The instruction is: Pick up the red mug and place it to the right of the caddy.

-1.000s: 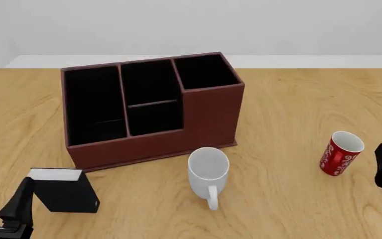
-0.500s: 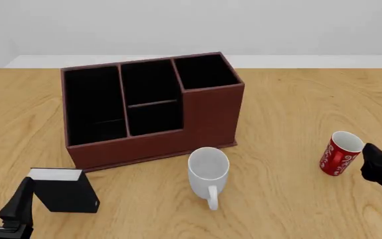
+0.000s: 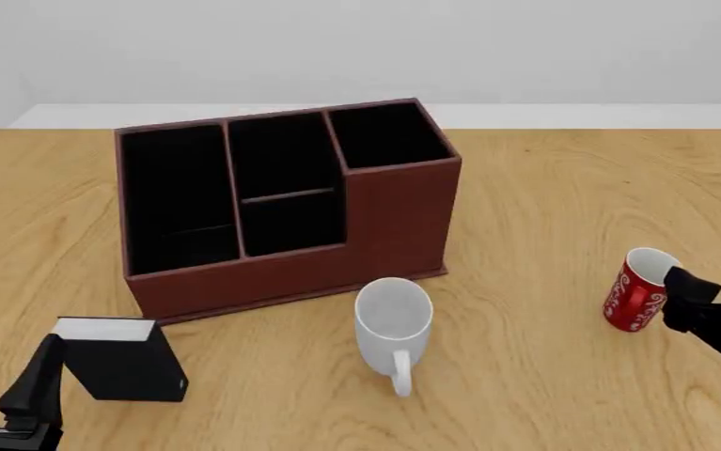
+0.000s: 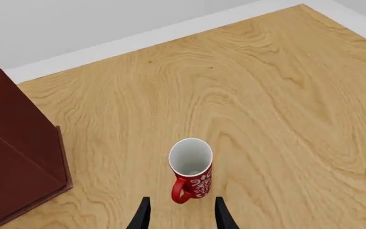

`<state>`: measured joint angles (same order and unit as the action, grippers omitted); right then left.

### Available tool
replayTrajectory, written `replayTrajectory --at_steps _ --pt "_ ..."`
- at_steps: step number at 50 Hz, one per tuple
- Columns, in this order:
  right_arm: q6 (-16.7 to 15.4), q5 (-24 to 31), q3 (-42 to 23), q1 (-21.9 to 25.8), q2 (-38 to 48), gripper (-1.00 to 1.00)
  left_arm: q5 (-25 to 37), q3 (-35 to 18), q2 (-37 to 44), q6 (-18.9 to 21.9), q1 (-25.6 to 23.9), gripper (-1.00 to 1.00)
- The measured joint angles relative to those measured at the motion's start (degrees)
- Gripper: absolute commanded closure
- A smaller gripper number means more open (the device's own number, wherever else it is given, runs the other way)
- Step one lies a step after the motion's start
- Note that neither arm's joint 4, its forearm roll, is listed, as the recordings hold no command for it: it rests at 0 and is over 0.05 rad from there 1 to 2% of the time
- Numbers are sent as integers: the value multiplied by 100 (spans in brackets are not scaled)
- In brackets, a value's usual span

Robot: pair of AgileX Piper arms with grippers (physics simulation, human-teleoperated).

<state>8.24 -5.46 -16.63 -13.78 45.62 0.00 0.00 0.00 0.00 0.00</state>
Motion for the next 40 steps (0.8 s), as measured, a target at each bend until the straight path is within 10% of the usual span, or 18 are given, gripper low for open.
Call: replayTrajectory --at_steps 40 --pt "83 -1131 0 198 1463 -100 0 0 0 0 0 -100"
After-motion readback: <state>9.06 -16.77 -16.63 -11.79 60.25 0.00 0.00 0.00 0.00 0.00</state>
